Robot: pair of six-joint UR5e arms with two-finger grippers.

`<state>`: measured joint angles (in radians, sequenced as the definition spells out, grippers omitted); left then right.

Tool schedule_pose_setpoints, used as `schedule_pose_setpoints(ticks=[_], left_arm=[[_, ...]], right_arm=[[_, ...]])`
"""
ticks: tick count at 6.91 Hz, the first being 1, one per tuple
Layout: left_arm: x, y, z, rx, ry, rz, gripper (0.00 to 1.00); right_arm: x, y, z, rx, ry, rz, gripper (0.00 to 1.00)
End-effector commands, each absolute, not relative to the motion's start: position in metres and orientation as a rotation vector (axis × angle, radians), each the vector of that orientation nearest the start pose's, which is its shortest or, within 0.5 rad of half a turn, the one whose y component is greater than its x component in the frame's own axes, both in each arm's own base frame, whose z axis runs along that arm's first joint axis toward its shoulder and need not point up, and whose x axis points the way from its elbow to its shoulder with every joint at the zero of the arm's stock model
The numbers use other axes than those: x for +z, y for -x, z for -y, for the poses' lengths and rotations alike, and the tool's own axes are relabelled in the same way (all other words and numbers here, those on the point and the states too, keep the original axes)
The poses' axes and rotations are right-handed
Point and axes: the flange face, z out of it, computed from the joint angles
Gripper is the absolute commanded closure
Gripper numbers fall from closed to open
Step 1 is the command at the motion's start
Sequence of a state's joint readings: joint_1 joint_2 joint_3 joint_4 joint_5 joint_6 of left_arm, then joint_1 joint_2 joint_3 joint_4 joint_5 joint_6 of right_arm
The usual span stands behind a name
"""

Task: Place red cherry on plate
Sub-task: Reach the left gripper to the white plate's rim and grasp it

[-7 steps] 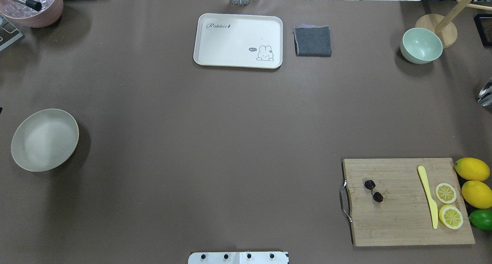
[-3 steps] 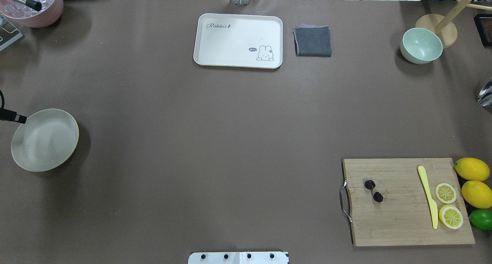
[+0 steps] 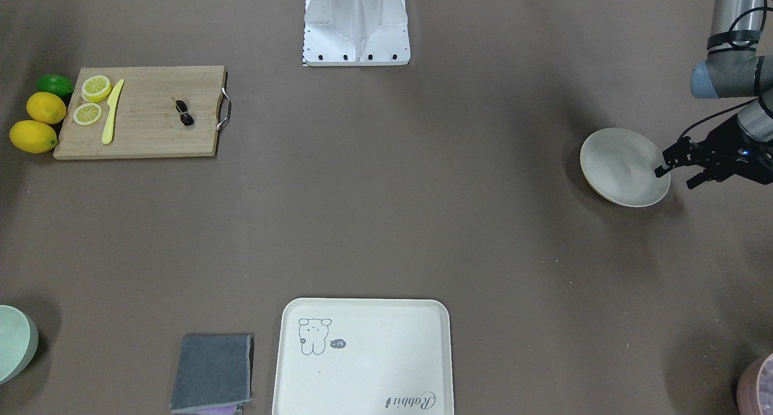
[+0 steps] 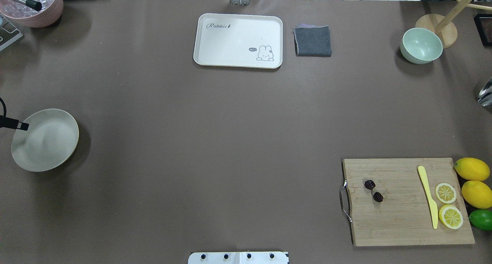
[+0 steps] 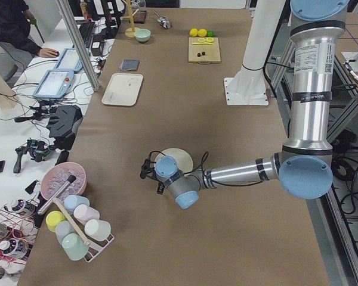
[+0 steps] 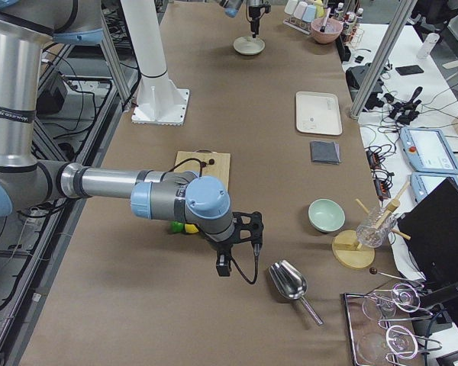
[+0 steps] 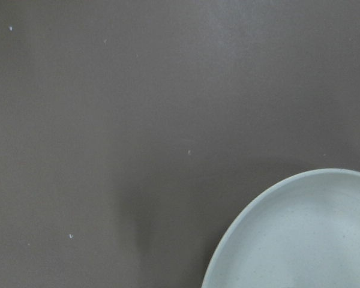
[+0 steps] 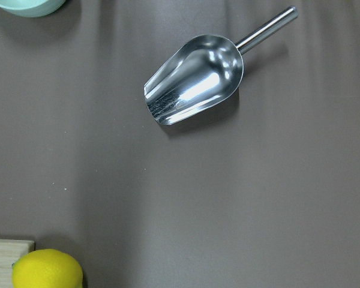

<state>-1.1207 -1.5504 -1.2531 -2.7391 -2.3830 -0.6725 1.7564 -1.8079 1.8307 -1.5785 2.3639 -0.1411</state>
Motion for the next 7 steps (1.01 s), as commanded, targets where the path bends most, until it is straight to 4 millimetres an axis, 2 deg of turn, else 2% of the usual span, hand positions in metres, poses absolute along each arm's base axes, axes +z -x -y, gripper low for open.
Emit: schedule_pose_setpoints(ticks=[1,3,4,6,7], left_arm=[[0.696,-0.152,0.446,0.138,-0.272,-1.074,0.53],[0.702,-0.147,0.427,0.168,-0.311,-1.095,0.93],[0.707,-0.145,0.420,0.171,-0.309,-1.095,1.00],[0.708,-0.144,0.418,0.173,-0.313,-1.097,1.00],[0.702,-0.145,0.419,0.175,-0.317,-1.105,1.00]], right_arm=[[0.636,-0.134,0.374,0.037,-0.142,0.780,0.00],[0.635,-0.134,0.374,0.035,-0.144,0.782,0.00],[0.634,-0.134,0.375,0.033,-0.147,0.780,0.00],[0.629,-0.134,0.375,0.030,-0.154,0.780,0.00],[0.629,-0.134,0.374,0.030,-0.154,0.780,0.00]])
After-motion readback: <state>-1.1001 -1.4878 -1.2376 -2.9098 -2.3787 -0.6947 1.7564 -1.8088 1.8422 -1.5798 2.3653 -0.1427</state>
